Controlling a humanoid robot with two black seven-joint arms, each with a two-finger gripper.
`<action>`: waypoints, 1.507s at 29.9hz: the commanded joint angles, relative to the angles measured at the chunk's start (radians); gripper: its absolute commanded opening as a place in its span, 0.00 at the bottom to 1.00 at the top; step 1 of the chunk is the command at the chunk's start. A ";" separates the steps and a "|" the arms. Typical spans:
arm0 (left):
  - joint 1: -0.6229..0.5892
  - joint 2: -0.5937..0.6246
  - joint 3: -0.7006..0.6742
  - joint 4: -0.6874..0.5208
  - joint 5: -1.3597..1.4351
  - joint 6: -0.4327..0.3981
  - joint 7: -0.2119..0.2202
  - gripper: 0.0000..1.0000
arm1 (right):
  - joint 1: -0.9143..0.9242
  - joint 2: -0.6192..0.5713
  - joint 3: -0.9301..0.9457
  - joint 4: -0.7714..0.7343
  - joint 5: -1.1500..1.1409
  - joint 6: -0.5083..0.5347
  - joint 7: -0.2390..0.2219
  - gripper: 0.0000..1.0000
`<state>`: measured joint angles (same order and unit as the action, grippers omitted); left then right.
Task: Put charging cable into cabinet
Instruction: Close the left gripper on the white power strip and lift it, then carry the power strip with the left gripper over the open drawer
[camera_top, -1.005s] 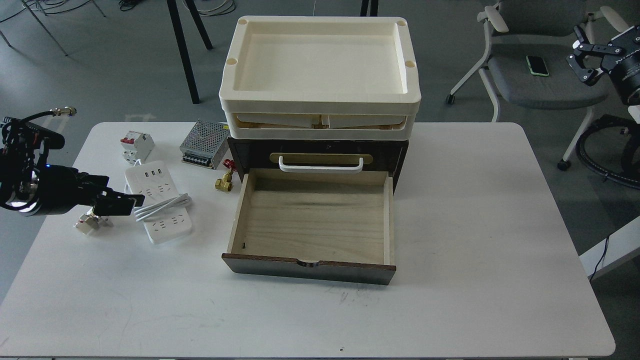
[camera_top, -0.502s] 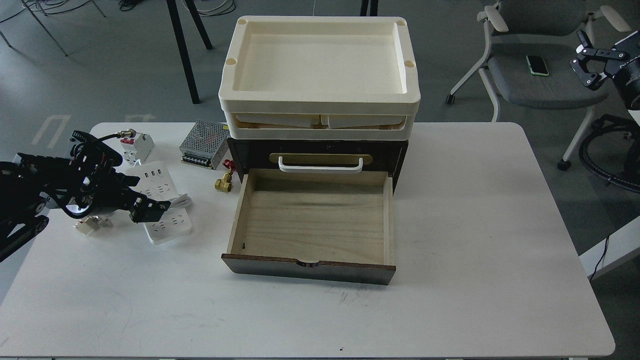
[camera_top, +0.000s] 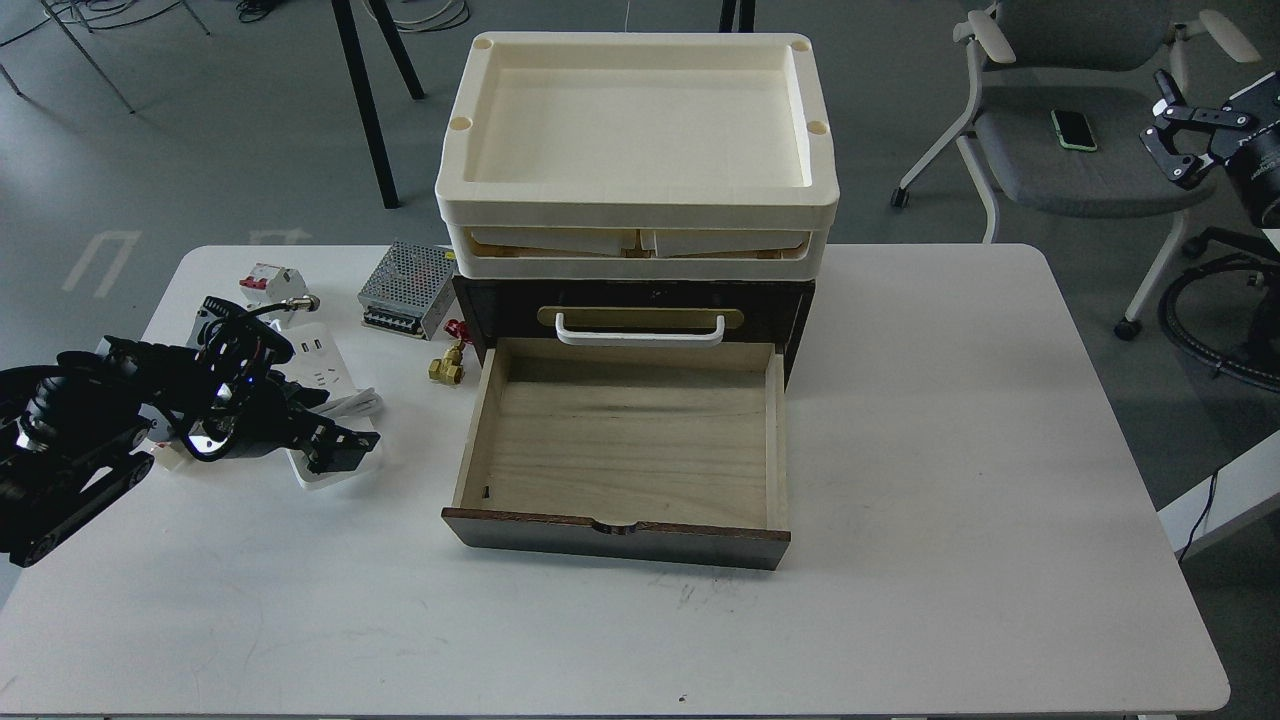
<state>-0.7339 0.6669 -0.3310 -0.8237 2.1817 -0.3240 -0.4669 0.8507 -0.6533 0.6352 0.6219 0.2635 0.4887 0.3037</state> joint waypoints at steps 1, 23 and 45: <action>-0.004 -0.009 0.024 0.035 0.000 0.028 -0.009 0.73 | -0.002 -0.002 0.000 0.001 0.000 0.000 0.000 1.00; -0.010 -0.007 0.033 0.060 -0.005 0.154 -0.022 0.00 | -0.027 -0.017 0.027 0.001 0.000 0.000 0.000 1.00; -0.018 0.487 0.010 -0.782 -0.733 0.025 -0.022 0.00 | -0.035 -0.035 0.029 -0.004 -0.001 0.000 0.000 1.00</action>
<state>-0.7527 1.1429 -0.3203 -1.5283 1.5518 -0.2946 -0.4886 0.8176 -0.6842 0.6643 0.6203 0.2639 0.4887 0.3038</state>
